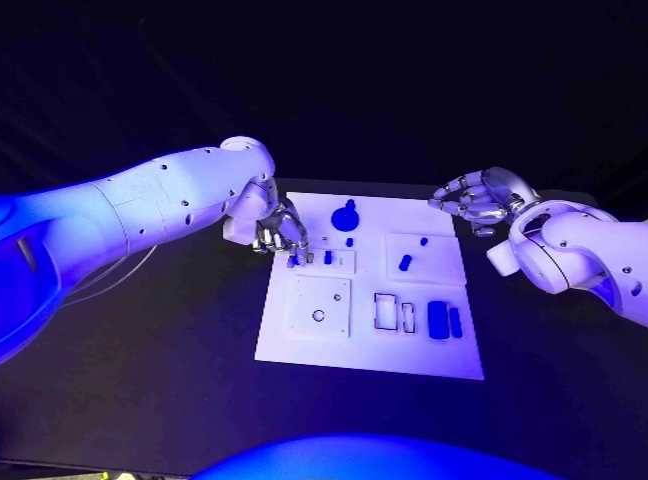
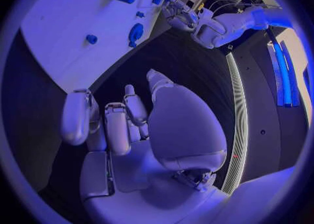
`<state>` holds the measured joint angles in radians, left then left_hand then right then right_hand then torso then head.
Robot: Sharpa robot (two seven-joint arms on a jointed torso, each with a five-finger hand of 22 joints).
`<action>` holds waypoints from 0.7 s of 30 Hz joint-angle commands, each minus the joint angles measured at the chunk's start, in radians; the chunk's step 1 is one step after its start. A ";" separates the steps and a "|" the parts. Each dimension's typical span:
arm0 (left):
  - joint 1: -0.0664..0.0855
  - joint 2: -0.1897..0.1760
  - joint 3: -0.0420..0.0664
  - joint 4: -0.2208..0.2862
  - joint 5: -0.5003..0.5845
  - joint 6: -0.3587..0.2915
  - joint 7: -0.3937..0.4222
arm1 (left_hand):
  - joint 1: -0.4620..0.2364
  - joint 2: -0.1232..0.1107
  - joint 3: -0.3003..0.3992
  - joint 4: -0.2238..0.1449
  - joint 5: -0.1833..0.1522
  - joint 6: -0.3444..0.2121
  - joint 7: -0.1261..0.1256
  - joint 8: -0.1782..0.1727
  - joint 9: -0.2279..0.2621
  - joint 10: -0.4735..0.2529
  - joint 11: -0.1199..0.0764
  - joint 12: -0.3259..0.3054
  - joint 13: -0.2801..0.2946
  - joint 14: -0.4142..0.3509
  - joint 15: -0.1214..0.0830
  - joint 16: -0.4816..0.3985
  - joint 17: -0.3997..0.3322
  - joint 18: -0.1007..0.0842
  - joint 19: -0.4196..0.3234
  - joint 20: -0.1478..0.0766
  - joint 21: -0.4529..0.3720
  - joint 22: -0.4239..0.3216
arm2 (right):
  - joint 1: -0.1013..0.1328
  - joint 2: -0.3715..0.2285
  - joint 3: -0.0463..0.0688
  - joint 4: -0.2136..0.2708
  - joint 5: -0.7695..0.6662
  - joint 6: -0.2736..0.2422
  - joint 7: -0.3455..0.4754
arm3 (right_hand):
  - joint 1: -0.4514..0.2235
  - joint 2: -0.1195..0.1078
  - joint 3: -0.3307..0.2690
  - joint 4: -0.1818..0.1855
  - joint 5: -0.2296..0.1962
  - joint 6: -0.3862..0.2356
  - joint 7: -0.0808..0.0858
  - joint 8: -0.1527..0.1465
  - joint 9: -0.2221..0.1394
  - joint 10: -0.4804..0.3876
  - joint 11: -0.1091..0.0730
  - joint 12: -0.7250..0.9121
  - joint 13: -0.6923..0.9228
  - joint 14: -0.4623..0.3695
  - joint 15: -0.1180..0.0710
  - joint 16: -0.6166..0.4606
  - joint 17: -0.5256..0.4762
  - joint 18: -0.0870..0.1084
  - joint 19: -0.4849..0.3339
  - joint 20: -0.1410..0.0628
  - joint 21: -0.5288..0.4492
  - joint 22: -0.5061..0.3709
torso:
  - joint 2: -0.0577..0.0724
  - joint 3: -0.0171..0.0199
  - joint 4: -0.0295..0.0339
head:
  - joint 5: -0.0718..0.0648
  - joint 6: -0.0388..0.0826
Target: Assemble the parts on the task board
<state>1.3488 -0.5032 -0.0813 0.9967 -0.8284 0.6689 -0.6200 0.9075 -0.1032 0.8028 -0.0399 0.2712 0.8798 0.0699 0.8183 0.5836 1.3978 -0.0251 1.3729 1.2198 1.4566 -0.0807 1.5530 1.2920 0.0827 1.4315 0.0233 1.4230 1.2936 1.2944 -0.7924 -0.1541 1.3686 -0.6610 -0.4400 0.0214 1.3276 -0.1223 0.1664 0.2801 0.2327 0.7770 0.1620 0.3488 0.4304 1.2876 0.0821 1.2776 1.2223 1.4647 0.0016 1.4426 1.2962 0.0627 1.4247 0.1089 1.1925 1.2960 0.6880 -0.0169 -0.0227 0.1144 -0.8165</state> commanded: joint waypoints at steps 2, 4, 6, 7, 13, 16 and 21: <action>0.000 0.007 -0.001 -0.005 0.000 0.000 0.000 | 0.055 0.057 0.033 -0.012 0.067 0.032 -0.040 0.016 0.042 0.029 -0.013 -0.002 0.014 0.114 -0.006 0.017 0.277 -0.029 0.015 0.002 -0.007 0.088 | -0.001 0.001 0.000 0.000 0.000 0.002 0.002 | -0.044 -0.003 0.047 0.004 0.023 -0.010 -0.002 0.025 -0.006 -0.009 -0.007 -0.008 -0.002 0.055 -0.004 -0.007 0.074 0.019 -0.007 -0.008 -0.020 0.088 | 0.001 -0.0003 -0.0002 | 0.001 -0.001; 0.000 0.009 -0.001 -0.008 0.001 0.000 -0.001 | 0.055 0.057 0.033 -0.012 0.067 0.032 -0.040 0.016 0.042 0.029 -0.013 -0.002 0.014 0.114 -0.006 0.017 0.277 -0.029 0.015 0.002 -0.007 0.088 | -0.001 0.001 0.000 0.000 0.000 0.002 0.002 | -0.044 -0.003 0.047 0.004 0.023 -0.010 -0.002 0.025 -0.006 -0.009 -0.007 -0.008 -0.002 0.055 -0.004 -0.007 0.074 0.019 -0.007 -0.008 -0.020 0.088 | 0.000 0.0000 -0.0005 | 0.001 -0.001; 0.000 0.012 -0.001 -0.012 0.001 0.000 -0.001 | 0.055 0.057 0.033 -0.012 0.067 0.032 -0.040 0.016 0.042 0.029 -0.013 -0.002 0.014 0.114 -0.006 0.017 0.277 -0.029 0.015 0.002 -0.007 0.088 | -0.001 0.002 0.000 0.001 0.000 0.002 0.002 | -0.044 -0.003 0.047 0.004 0.023 -0.010 -0.002 0.025 -0.006 -0.009 -0.007 -0.008 -0.002 0.055 -0.004 -0.007 0.074 0.019 -0.007 -0.008 -0.020 0.088 | 0.000 0.0002 -0.0006 | 0.001 -0.001; 0.000 0.013 -0.002 -0.014 0.002 0.000 -0.001 | 0.056 0.057 0.033 -0.012 0.067 0.032 -0.040 0.016 0.042 0.030 -0.013 -0.001 0.016 0.114 -0.006 0.017 0.278 -0.029 0.016 0.002 -0.006 0.089 | -0.001 0.002 0.000 0.001 0.000 0.002 0.002 | -0.044 -0.003 0.047 0.004 0.023 -0.010 -0.002 0.025 -0.006 -0.009 -0.007 -0.008 -0.002 0.055 -0.004 -0.007 0.074 0.019 -0.007 -0.008 -0.020 0.088 | 0.000 0.0002 -0.0004 | 0.001 -0.001; 0.000 0.026 -0.006 -0.030 0.008 -0.004 -0.003 | 0.056 0.057 0.033 -0.012 0.067 0.032 -0.040 0.016 0.042 0.030 -0.013 -0.001 0.016 0.114 -0.006 0.017 0.278 -0.029 0.016 0.002 -0.006 0.089 | -0.001 0.002 0.000 0.001 0.000 0.002 0.003 | -0.044 -0.003 0.047 0.004 0.023 -0.010 -0.002 0.025 -0.006 -0.009 -0.007 -0.008 -0.002 0.055 -0.004 -0.007 0.074 0.019 -0.007 -0.008 -0.020 0.088 | 0.001 -0.0006 -0.0004 | 0.000 -0.003; -0.001 0.030 -0.008 -0.036 0.009 -0.012 -0.003 | 0.056 0.057 0.032 -0.011 0.067 0.033 -0.040 0.016 0.043 0.030 -0.013 -0.001 0.016 0.114 -0.006 0.017 0.277 -0.029 0.016 0.002 -0.006 0.089 | -0.001 0.003 0.000 0.001 0.000 0.002 0.003 | -0.044 -0.003 0.047 0.004 0.023 -0.010 -0.002 0.025 -0.006 -0.009 -0.007 -0.008 -0.002 0.055 -0.004 -0.007 0.074 0.019 -0.007 -0.008 -0.020 0.088 | 0.000 -0.0002 -0.0006 | 0.001 -0.004; -0.001 0.035 -0.010 -0.046 0.009 -0.037 -0.004 | 0.056 0.058 0.031 -0.010 0.067 0.034 -0.039 0.016 0.043 0.030 -0.013 -0.001 0.015 0.114 -0.006 0.017 0.277 -0.029 0.016 0.002 -0.006 0.089 | -0.001 0.003 0.000 0.001 0.000 0.002 0.004 | -0.044 -0.003 0.047 0.004 0.023 -0.010 -0.002 0.025 -0.006 -0.009 -0.007 -0.008 -0.002 0.055 -0.004 -0.007 0.074 0.019 -0.007 -0.008 -0.020 0.088 | 0.000 0.0000 0.0006 | 0.000 -0.005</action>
<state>1.3515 -0.4714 -0.0875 0.9535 -0.8179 0.6400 -0.6217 0.9075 -0.1032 0.8027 -0.0399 0.2712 0.8799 0.0699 0.8187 0.5837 1.3978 -0.0251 1.3730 1.2208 1.4566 -0.0807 1.5530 1.2920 0.0827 1.4315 0.0233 1.4230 1.2936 1.2942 -0.7901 -0.1541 1.3686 -0.6607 -0.4400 0.0224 1.3276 -0.1224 0.1664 0.2801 0.2327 0.7770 0.1620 0.3488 0.4304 1.2875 0.0821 1.2776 1.2223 1.4647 0.0016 1.4426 1.2962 0.0627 1.4247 0.1089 1.1925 1.2960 0.6884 -0.0169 -0.0229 0.1148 -0.8209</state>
